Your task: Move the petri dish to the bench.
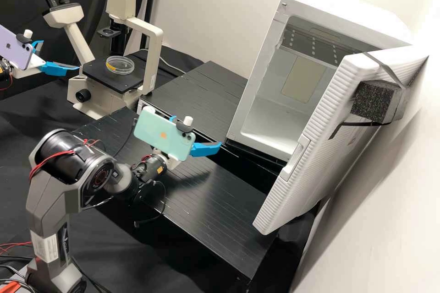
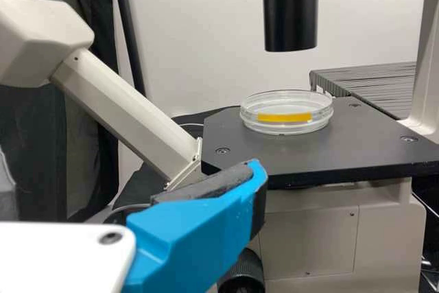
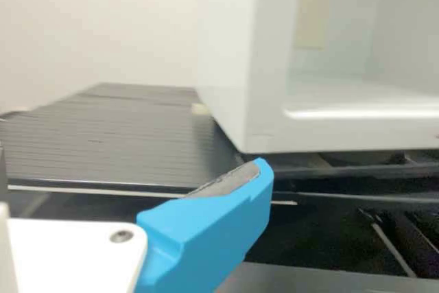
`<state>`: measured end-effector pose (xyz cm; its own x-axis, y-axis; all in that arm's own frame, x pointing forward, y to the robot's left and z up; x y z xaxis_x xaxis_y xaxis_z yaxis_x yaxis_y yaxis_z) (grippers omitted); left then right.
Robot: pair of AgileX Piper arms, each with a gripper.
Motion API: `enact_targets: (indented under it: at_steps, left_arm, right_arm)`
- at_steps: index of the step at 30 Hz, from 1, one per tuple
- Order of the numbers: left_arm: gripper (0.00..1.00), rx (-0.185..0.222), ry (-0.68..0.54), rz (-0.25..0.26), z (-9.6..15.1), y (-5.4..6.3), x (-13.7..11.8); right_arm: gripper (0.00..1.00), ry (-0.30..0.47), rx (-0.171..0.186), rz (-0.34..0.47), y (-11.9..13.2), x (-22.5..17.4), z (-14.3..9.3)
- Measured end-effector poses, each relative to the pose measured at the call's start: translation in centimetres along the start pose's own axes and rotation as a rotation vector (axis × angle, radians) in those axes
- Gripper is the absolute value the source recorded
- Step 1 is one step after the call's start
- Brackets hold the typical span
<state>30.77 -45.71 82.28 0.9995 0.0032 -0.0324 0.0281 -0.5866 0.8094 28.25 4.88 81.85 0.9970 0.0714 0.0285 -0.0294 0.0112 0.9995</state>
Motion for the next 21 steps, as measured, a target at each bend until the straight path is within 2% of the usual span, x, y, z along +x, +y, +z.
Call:
enact_targets:
  at_steps: [7, 16, 21]
  left_arm:
    - [1.00, 0.000, 0.000, 0.000, 0.0, 0.0, 0.0]
    - [1.00, 0.000, 0.000, 0.000, 0.0, 0.0, 0.0]
    - [1.00, 0.000, 0.000, 0.000, 0.0, 0.0, 0.0]
  right_arm:
    - [1.00, 0.157, 0.014, -0.068, -2.3, -2.2, -3.5]
    - [1.00, 0.349, -0.011, -0.153, -5.0, -2.9, -8.4]
    - [1.00, 0.445, -0.014, -0.150, -5.4, -2.1, -11.4]
